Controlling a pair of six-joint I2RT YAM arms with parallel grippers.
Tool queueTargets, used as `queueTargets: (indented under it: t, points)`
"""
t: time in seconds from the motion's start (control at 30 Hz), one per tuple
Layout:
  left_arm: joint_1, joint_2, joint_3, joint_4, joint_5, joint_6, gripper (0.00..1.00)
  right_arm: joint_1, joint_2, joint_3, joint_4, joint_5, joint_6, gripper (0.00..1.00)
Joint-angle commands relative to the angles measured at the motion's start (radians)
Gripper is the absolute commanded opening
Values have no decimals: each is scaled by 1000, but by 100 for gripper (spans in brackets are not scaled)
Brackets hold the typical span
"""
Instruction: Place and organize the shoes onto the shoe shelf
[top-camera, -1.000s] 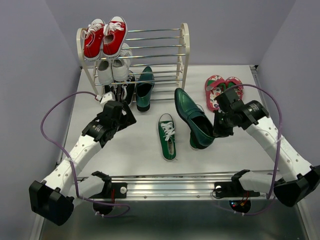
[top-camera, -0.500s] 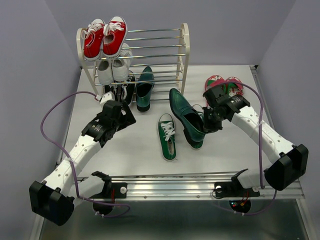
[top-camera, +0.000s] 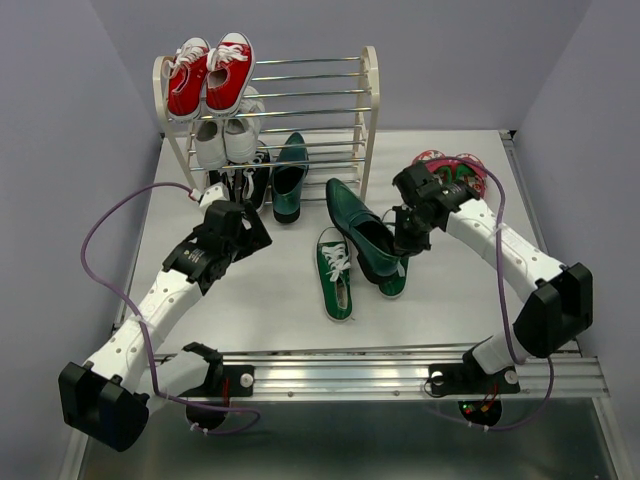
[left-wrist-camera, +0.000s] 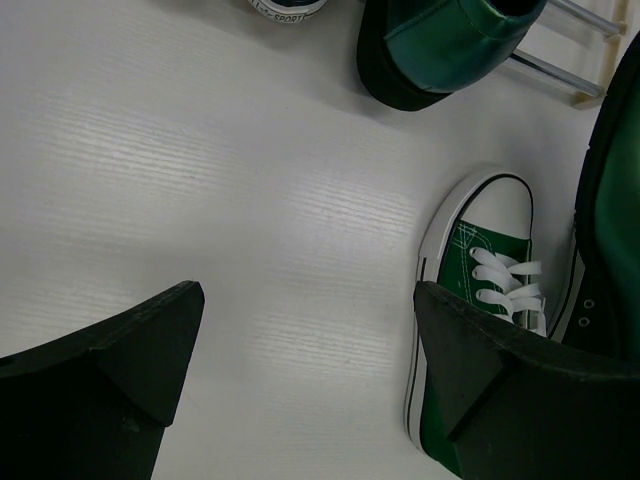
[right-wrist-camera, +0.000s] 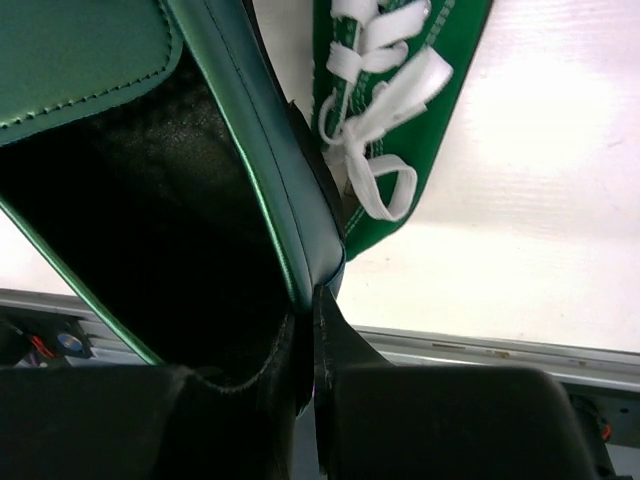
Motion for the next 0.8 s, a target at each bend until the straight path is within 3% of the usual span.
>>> queueTargets:
  t: [0.0,0.33,0.77]
  points:
    - [6,-16,-7,25,-1,19,99,10,16,84,266,23,29,1]
    - [11,-16,-12,31,5,21,99,10,99,148,351,108,83,1]
    - [17,-12,-15,35,15,21,99,10,195,211,474,104,190,1]
